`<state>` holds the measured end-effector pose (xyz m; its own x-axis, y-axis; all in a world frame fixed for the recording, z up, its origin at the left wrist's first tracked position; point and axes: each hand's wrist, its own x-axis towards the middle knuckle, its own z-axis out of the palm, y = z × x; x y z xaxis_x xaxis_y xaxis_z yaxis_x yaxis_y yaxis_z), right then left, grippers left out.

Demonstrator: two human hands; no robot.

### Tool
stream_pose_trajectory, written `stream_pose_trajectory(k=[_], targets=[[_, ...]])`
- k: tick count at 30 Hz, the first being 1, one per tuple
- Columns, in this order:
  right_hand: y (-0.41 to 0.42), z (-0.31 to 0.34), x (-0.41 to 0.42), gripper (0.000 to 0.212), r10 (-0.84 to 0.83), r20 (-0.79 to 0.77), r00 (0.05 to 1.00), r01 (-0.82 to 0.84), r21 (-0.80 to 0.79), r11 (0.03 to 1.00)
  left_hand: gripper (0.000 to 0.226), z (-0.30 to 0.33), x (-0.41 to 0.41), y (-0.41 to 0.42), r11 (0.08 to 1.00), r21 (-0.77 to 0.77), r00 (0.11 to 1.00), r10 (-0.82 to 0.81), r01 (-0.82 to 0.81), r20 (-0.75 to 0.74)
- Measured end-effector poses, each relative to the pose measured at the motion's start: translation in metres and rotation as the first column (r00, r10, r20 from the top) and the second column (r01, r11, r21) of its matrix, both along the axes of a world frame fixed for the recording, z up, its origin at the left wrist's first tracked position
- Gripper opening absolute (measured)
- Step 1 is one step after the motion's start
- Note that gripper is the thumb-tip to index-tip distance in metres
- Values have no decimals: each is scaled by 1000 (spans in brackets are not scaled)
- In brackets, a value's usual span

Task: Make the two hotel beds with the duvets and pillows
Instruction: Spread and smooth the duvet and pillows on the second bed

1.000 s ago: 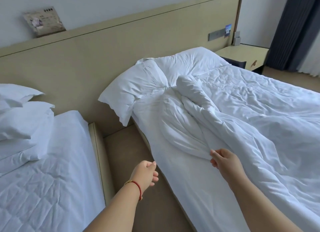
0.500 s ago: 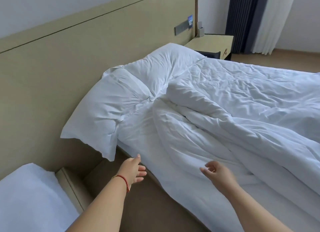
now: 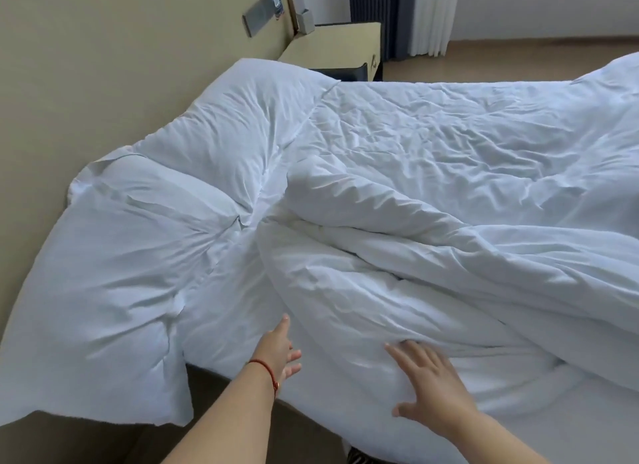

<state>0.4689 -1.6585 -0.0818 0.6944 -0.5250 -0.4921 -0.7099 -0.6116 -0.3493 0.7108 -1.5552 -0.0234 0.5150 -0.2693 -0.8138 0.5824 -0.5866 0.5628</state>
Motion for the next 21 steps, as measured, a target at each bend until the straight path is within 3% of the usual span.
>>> stream_pose_trajectory(k=[4, 8, 11, 13, 18, 21], targets=[[-10, -23, 59, 124, -81, 215, 973, 135, -251, 958, 75, -29, 54, -35, 1000, 30, 1000, -3, 3, -11], [-40, -35, 119, 108, -144, 122, 982, 172, -266, 948, 73, -64, 91, -61, 998, 56, 999, -28, 30, -29], [-65, -36, 147, 60, -141, 19, 990, 142, -173, 975, 65, -84, 104, -72, 998, 21, 995, -55, 57, -82], [-78, -26, 158, 36, -223, 26, 974, 224, -68, 972, 61, -91, 110, -78, 998, -7, 991, -65, 65, -120], [-95, 7, 156, 42, -555, 156, 817, 489, 323, 810, 75, -88, 130, -109, 966, -241, 944, 13, -98, -329], [-83, 41, 159, 33, -694, 180, 697, 520, 540, 662, 87, -68, 153, -139, 942, -329, 967, -26, -61, -252]])
